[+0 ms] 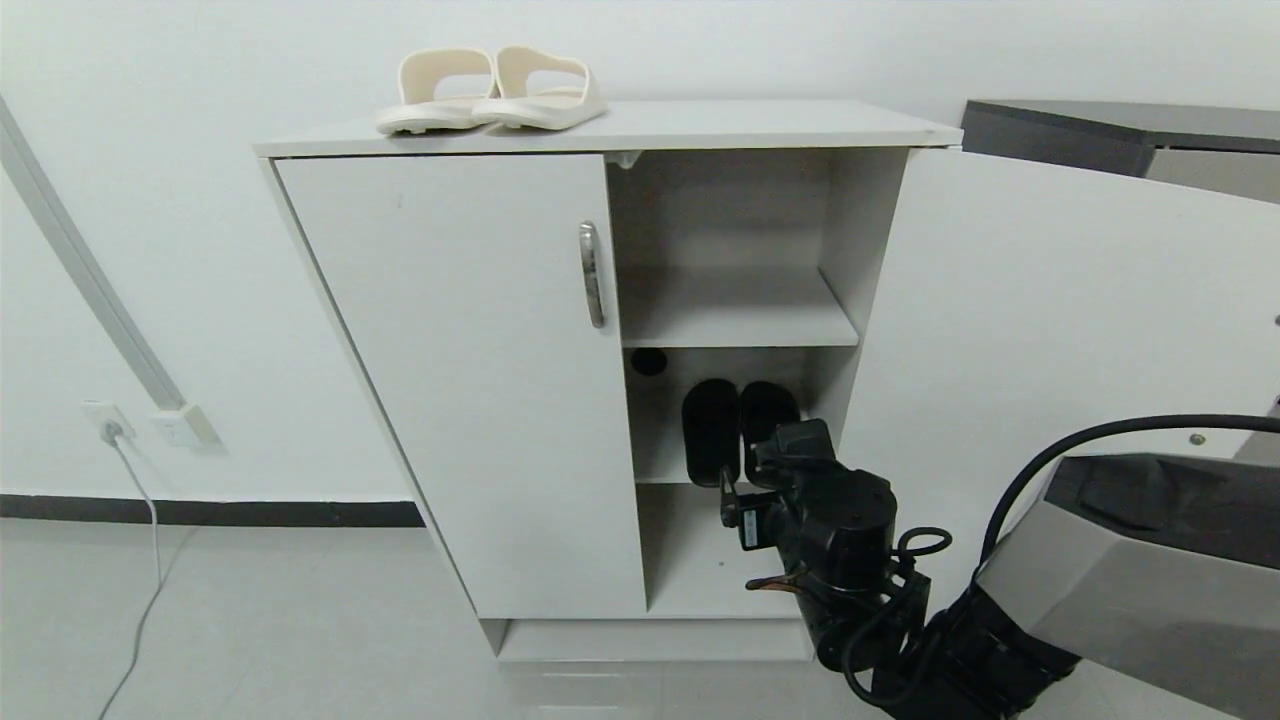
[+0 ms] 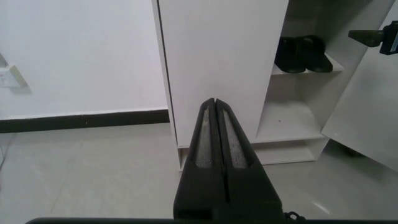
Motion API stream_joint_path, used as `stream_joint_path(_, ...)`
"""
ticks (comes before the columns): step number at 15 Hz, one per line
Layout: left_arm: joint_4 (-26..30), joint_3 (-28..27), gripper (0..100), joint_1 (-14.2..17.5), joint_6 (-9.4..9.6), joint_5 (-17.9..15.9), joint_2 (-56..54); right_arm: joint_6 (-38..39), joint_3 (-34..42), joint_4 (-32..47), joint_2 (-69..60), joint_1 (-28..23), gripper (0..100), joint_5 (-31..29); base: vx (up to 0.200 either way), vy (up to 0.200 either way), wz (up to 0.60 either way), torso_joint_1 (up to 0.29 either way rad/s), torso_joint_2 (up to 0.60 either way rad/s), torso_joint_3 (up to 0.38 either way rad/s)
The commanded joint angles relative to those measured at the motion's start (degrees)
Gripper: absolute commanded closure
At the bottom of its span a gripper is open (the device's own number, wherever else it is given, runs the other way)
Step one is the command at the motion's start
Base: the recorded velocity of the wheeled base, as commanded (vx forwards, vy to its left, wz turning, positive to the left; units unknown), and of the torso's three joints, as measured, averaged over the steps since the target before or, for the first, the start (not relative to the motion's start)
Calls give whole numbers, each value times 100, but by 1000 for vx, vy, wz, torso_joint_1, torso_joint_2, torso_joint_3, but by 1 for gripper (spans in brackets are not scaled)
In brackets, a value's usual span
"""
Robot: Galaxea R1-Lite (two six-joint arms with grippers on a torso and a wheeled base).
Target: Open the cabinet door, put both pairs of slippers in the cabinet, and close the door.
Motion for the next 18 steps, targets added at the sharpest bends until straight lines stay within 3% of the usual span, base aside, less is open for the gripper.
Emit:
stream_joint_path(1, -1, 0, 100, 1, -3, 0, 7, -2, 8, -11, 3, 0, 0, 0, 0, 0, 0, 0, 0, 0)
stream_joint_path(6, -1, 0, 100, 1, -3, 0, 7, -90, 43, -204, 21, 18, 0, 0, 0, 0, 0, 0, 0, 0)
stream_joint_path(18, -1, 0, 100, 1, -21, 0, 7, -99, 113, -213, 39, 9, 0, 0, 0, 200, 0, 5, 2, 4)
